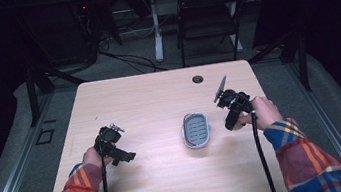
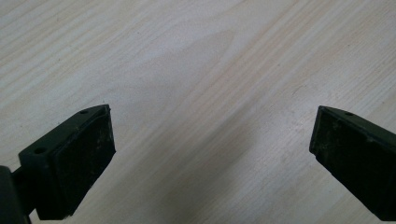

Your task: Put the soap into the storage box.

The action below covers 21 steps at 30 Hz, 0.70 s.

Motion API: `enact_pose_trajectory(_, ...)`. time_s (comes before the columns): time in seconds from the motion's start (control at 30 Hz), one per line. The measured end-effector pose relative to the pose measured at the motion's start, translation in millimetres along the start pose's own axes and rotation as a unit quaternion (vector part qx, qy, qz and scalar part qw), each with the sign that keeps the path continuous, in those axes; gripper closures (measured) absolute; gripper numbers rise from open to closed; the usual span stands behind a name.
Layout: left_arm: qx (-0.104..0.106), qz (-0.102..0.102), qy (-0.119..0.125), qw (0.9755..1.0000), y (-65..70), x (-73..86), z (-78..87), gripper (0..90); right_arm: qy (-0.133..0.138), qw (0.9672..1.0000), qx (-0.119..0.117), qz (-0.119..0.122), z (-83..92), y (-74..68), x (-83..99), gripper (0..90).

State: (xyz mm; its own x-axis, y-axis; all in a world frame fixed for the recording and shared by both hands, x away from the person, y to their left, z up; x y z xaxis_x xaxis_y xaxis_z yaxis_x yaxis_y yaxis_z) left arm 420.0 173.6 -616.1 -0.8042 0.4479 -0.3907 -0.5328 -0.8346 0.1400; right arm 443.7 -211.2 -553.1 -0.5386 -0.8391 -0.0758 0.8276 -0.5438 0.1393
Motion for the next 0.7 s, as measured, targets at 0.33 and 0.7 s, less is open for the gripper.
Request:
enact_pose_trajectory(0.33, 0.000, 0.001, 0.000, 1.0000, -0.4, 0.4, 0.1, 0.0, -0.002, 1.0000, 0.003, 0.008, 6.5, 0.8, -6.5, 24.5)
enact_pose_trajectory(0.7, 0.000, 0.000, -0.001, 1.0000, 0.0, 0.5, 0.0, 0.1, 0.002, 0.9998, 0.007, 0.016, 11.2, -1.4, -18.8, 24.5)
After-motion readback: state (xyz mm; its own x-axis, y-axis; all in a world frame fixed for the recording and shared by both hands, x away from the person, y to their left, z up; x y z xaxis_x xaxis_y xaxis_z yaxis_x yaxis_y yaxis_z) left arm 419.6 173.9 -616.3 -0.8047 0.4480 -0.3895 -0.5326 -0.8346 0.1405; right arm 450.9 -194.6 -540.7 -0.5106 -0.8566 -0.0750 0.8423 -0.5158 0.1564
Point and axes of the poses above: each handheld gripper's, and its own axes: z roughly backward along the jaws, x roughly out of its underside, y roughly to its right, the point moved 9 cm from there along -z, roughly forward along the jaws, and after that the axes turned 10 degrees about z, right-handed, at the moved point
